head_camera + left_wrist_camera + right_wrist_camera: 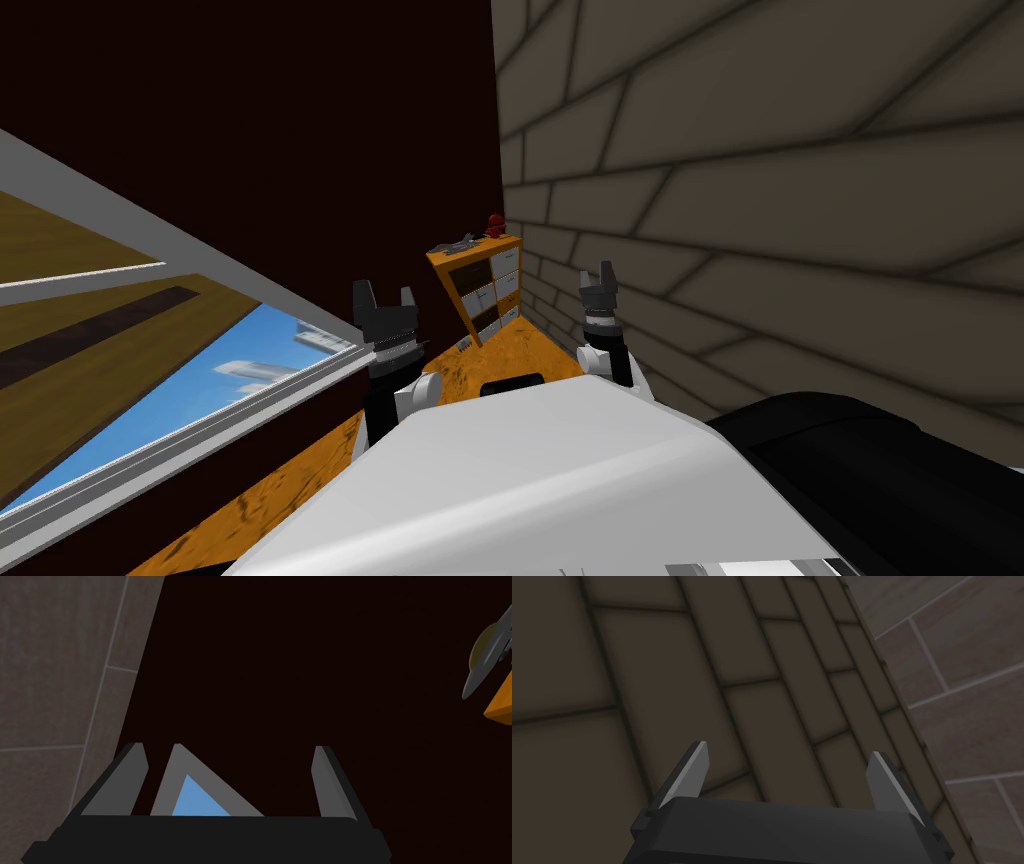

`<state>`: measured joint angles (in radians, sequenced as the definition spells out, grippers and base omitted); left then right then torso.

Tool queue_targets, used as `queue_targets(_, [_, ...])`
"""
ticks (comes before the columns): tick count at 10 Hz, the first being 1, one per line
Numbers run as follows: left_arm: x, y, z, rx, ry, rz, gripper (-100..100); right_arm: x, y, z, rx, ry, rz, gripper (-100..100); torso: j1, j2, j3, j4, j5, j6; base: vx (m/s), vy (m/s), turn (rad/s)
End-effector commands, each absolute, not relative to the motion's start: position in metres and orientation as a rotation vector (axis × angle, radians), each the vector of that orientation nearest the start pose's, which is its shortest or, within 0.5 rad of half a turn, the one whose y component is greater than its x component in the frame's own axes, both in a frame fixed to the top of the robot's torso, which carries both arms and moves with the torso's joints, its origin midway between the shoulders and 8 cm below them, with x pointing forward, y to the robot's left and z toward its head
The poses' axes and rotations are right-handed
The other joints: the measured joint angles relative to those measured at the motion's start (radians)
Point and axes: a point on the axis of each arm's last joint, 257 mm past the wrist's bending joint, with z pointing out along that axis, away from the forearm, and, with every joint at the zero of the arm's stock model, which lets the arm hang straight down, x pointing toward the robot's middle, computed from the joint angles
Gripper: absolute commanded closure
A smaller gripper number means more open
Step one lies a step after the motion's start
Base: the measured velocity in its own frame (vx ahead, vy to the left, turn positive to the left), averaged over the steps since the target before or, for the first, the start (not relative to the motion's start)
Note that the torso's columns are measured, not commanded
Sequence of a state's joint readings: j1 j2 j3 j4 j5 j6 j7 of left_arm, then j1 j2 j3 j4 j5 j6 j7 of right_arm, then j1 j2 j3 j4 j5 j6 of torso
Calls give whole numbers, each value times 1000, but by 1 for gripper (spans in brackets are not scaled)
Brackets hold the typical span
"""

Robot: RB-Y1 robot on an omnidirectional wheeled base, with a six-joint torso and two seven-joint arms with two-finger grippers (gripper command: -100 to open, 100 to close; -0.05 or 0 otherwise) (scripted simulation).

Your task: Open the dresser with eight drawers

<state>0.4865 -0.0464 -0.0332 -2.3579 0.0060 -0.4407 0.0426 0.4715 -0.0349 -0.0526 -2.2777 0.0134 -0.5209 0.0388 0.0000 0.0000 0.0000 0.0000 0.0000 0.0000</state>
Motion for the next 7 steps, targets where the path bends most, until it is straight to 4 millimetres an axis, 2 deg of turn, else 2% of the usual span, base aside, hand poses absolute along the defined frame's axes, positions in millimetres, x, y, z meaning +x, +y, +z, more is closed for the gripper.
queue_targets(1, [339,272,52,-688,534,-1390,0,341,-287,38,567,622,1226,0,0,40,-82,41,0,0,0,0,0])
queue_targets(7, [339,272,53,-688,534,-1390,0,340,-287,38,566,622,1226,0,0,470,-939,470,0,0,0,0,0])
